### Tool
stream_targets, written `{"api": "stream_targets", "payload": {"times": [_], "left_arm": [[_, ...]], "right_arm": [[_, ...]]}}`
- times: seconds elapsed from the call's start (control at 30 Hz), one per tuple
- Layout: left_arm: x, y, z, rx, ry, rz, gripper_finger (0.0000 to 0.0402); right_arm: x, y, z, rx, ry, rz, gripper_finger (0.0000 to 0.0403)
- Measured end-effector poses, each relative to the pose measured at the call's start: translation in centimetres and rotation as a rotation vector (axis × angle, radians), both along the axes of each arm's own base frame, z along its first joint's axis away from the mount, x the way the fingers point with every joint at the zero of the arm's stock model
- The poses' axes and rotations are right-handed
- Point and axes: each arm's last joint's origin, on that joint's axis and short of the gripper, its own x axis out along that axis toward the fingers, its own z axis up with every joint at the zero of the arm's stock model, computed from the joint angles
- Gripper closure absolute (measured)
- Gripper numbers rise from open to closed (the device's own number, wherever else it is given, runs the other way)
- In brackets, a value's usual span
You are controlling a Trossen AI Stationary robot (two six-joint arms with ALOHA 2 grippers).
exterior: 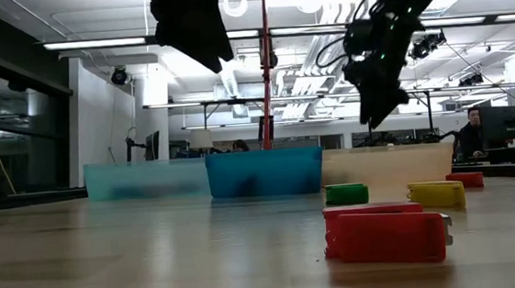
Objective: Pick and place Stapler, Stapler remover, tape
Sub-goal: Put the top red stapler into the orange bin
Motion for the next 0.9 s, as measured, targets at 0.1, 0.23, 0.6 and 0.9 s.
{"api": "stream_targets", "payload": {"times": [0.1, 0.23, 0.6, 0.9], "left_arm": [[0.0, 0.0, 0.0, -0.001, 0.001, 0.001, 0.0184], [0.0, 0.0, 0.0, 0.001, 0.001, 0.001, 0.0184], [0.0, 0.0, 0.0, 0.015, 0.011, -0.016, 0.0184], [-0.8, 0.1, -0.5, 0.091, 0.138, -0.115, 0.0184]], "right_arm": [[-0.8, 1.6, 1.4, 0.034, 0.004, -0.009, 0.0201], [-1.9, 4.3, 3.4, 0.071, 0.004, -0.009, 0.0201], [-3.6, 12.1, 6.9, 0.079, 0.038, -0.075, 0.0201], [-3.6, 17.9, 1.6, 0.223, 0.152, -0.165, 0.0201]]}}
